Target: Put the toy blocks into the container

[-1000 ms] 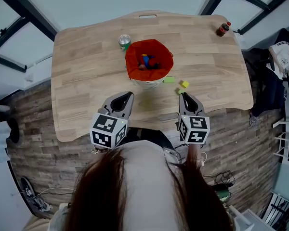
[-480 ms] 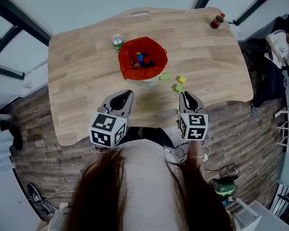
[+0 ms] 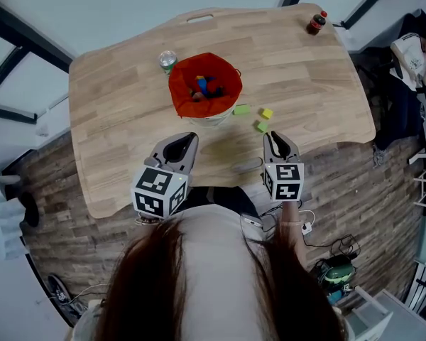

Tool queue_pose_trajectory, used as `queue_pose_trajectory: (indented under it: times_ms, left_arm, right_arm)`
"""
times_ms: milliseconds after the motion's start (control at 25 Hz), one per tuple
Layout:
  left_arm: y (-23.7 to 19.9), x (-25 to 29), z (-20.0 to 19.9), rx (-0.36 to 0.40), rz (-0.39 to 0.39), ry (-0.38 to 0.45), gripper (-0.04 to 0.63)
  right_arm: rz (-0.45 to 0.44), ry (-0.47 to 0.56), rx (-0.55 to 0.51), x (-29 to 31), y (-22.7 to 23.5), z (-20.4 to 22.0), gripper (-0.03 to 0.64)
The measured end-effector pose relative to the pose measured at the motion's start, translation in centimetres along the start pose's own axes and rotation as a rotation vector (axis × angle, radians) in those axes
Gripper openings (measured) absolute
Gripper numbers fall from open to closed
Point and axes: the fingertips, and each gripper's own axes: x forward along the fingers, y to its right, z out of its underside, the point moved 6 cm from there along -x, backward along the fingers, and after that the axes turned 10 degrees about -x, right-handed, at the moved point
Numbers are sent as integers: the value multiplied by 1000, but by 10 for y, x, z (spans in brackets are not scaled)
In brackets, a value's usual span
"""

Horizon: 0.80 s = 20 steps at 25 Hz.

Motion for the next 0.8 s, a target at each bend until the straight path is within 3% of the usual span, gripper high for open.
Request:
queue_pose_trajectory:
  times_ms: [360, 520, 800]
  left_arm:
    - [3, -2, 0, 3, -12, -10, 9]
    - [3, -1, 1, 5, -30, -17, 9]
    - [4, 1, 0, 5, -54, -28, 9]
  right_arm:
    - [-24, -40, -45, 15, 3, 14, 54]
    - [-58, -61, -53, 24, 3, 19, 100]
    - [-87, -86, -80, 37, 7, 26, 121]
